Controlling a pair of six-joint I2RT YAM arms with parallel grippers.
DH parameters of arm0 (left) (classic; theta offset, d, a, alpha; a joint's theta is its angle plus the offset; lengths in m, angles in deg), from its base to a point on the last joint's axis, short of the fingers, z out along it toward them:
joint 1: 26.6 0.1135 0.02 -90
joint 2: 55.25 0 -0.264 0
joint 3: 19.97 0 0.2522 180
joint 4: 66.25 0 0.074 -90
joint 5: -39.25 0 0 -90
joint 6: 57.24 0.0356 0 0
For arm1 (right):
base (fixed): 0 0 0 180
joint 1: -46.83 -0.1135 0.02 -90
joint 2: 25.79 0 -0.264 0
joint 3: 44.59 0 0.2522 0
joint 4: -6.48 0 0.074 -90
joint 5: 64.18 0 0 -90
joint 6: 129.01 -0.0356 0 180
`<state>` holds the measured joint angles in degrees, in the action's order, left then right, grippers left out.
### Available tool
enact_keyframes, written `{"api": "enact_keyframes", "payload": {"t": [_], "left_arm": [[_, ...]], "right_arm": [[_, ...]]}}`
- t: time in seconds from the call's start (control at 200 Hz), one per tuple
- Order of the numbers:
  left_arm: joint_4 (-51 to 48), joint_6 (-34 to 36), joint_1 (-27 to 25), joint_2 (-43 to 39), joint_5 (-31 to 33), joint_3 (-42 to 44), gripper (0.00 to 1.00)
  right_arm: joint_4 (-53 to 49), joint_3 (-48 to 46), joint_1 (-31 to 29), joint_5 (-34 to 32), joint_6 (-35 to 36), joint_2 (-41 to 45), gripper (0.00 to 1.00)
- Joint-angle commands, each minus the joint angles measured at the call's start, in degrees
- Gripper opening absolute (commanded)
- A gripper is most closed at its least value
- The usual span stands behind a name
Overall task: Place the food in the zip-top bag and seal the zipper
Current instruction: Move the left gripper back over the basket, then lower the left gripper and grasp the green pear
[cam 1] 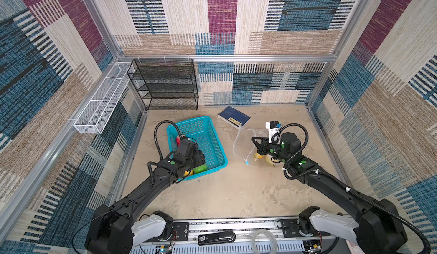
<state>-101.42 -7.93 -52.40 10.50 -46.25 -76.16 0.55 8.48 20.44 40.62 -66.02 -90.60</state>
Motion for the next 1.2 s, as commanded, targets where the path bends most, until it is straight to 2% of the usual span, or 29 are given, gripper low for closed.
{"api": "enact_keyframes", "payload": {"t": [0.0,0.306,0.646,0.932,1.042,1.197], "left_arm": [[0.0,-2.0,1.3,-1.5,4.3,1.4,0.73],[1.3,-1.2,4.8,2.1,3.2,0.8,0.74],[7.1,-0.8,5.1,9.1,-3.7,-1.2,0.73],[10.7,1.0,4.9,20.0,-10.9,-10.5,0.71],[9.3,2.7,4.9,21.7,-10.5,-13.3,0.71],[5.1,6.1,5.0,21.2,-6.2,-14.6,0.71]], "right_arm": [[0.9,0.3,0.0,-0.1,-0.7,-0.1,0.00],[0.6,1.1,0.0,0.3,-1.1,-0.5,0.00],[0.5,1.7,0.0,0.0,-0.9,-1.0,0.00],[-0.3,2.2,-0.1,-0.2,-0.6,-0.9,0.00],[-0.9,2.2,0.0,-0.6,-0.3,-0.5,0.00],[-1.0,1.9,0.0,-1.2,0.1,-0.2,0.00]]}}
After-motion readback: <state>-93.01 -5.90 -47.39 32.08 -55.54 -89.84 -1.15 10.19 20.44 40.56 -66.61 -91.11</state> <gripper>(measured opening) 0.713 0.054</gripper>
